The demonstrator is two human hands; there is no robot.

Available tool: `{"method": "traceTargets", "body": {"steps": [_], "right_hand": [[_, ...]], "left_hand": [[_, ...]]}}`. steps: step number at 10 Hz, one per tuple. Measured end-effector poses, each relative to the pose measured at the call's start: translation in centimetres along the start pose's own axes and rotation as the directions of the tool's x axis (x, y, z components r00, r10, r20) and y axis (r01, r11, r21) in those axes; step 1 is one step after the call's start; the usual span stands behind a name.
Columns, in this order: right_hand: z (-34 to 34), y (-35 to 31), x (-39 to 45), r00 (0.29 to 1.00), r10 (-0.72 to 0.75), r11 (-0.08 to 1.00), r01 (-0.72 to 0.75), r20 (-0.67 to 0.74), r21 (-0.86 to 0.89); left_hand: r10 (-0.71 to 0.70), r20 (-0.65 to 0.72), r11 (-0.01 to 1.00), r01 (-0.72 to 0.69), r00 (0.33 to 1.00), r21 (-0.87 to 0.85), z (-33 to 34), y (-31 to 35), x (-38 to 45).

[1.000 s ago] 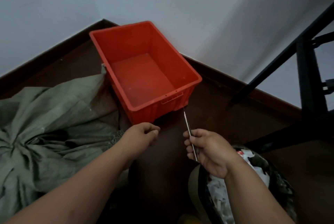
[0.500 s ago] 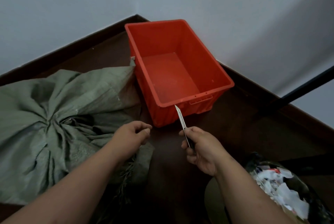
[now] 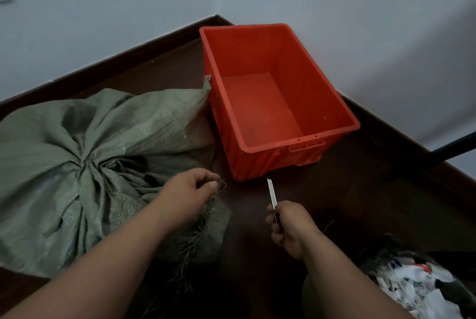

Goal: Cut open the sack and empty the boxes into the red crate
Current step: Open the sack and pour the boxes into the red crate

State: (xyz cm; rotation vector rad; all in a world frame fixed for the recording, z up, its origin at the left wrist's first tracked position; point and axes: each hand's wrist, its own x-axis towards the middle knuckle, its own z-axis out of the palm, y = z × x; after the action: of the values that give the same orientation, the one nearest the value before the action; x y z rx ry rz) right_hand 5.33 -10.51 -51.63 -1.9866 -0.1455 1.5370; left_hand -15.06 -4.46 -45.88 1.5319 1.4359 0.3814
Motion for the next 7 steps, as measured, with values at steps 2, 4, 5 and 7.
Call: {"method": "traceTargets", "body": {"steps": [2,4,5,7], "right_hand": [[-0.4,2.6,3.5,0.99,0.131,0.986,-0.137,-0.058,-0.097],[-0.8,4.9,7.3,0.974,0.206,0.946,-0.223,-0.093,-0.234],[-0.7,4.8,7.7,0.975,0.189,0.941,-0.214,-0.117,-0.263],[-1.5,4.9,9.4,0.983,0.022,0.878,-0.105,-0.18,-0.468]], "left_hand": [[0.086,-0.048,0.959,-0.069,0.995,0.275,-0.8,0.5,-0.1],[0.189,-0.126,0.902,-0.121,0.974,0.415,-1.3,0.7,-0.1],[0.204,-0.129,0.886,-0.127,0.97,0.446,-1.3,0.7,-0.2],[0.205,-0.152,0.874,-0.111,0.967,0.473,-1.6,0.2,-0.3]]}}
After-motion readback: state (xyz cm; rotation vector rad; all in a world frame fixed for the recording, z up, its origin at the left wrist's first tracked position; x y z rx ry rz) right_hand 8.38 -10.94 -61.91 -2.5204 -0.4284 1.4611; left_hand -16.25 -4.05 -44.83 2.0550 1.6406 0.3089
